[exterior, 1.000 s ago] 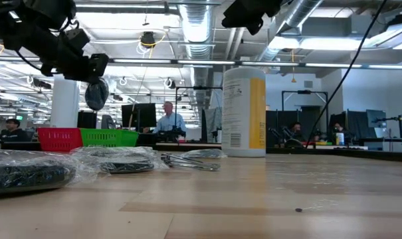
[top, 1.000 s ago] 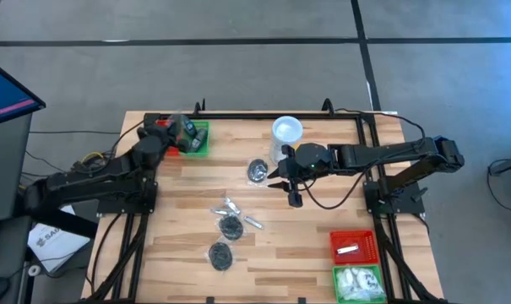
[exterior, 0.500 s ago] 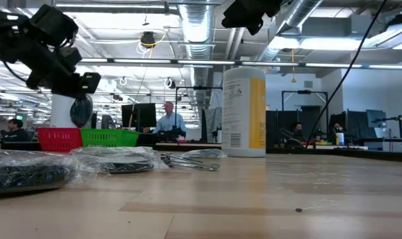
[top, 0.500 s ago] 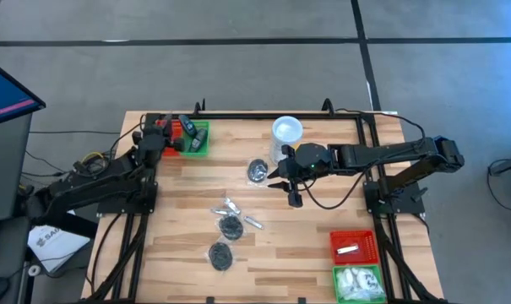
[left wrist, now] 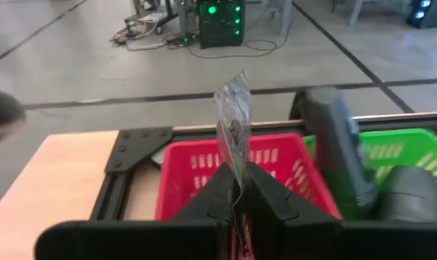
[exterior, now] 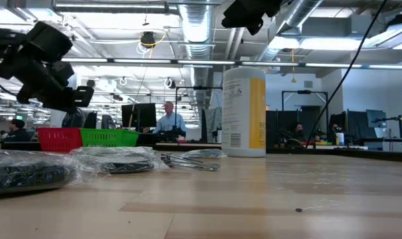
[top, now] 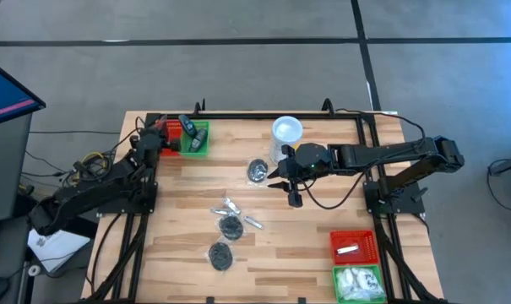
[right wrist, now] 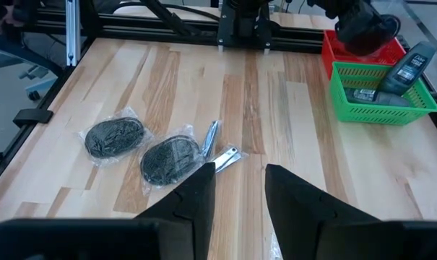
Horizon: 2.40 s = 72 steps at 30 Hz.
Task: Pick & Place Travel size toiletries
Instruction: Put the black hairbrush into the top red bin
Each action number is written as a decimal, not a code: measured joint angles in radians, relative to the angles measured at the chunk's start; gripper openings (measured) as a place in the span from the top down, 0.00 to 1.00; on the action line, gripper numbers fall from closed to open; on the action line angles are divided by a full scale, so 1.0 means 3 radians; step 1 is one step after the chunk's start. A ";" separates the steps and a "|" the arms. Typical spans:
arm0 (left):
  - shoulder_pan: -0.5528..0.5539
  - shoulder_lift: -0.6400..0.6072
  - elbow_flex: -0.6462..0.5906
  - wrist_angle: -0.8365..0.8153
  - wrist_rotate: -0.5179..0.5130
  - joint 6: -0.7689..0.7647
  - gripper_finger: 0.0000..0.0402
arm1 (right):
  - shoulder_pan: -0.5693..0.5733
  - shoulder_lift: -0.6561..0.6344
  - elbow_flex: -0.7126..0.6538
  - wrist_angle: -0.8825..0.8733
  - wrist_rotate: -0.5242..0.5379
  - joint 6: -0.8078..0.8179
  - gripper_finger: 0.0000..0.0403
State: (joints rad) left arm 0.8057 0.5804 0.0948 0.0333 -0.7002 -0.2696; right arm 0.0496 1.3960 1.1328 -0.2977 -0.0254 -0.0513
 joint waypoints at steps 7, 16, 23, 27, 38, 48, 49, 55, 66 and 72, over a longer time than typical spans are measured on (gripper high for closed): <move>0.0206 0.0008 -0.0041 0.0102 0.0002 0.0005 0.97 | 0.0001 0.0000 0.0000 0.0001 0.0000 0.0000 0.72; 0.0344 0.0192 -0.0041 0.0221 0.0111 0.0029 0.97 | 0.0002 0.0000 0.0001 0.0027 0.0000 0.0000 0.72; 0.0353 0.0446 -0.0041 0.0558 0.0117 0.0027 0.95 | 0.0002 0.0000 0.0001 0.0027 0.0000 0.0000 0.72; 0.0353 0.0613 -0.0041 0.0648 0.0077 0.0084 0.94 | 0.0002 0.0000 0.0001 0.0027 0.0000 0.0000 0.72; 0.0351 0.0851 -0.0041 0.0752 0.0037 0.0150 0.94 | 0.0002 0.0000 0.0001 0.0025 0.0000 0.0000 0.72; 0.0351 0.0849 -0.0041 0.0821 0.0038 0.0177 0.80 | 0.0002 0.0000 0.0002 0.0025 0.0000 0.0000 0.72; 0.0351 0.0849 -0.0041 0.0819 0.0038 0.0178 0.77 | 0.0002 0.0000 0.0002 0.0025 0.0000 0.0000 0.72; 0.0351 0.0851 -0.0041 0.0864 0.0039 0.0181 0.63 | 0.0002 0.0000 0.0003 0.0025 0.0000 0.0000 0.72; 0.0351 0.0849 -0.0041 0.1147 0.0041 0.0185 0.50 | 0.0002 0.0000 0.0003 0.0024 0.0000 0.0000 0.72; 0.0350 0.0849 -0.0041 0.1307 0.0047 0.0184 0.49 | 0.0002 0.0000 0.0003 0.0024 0.0000 0.0000 0.72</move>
State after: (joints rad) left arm 0.9107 0.8352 0.0826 0.4253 -0.6859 -0.2142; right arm 0.0502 1.3960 1.1336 -0.2904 -0.0254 -0.0513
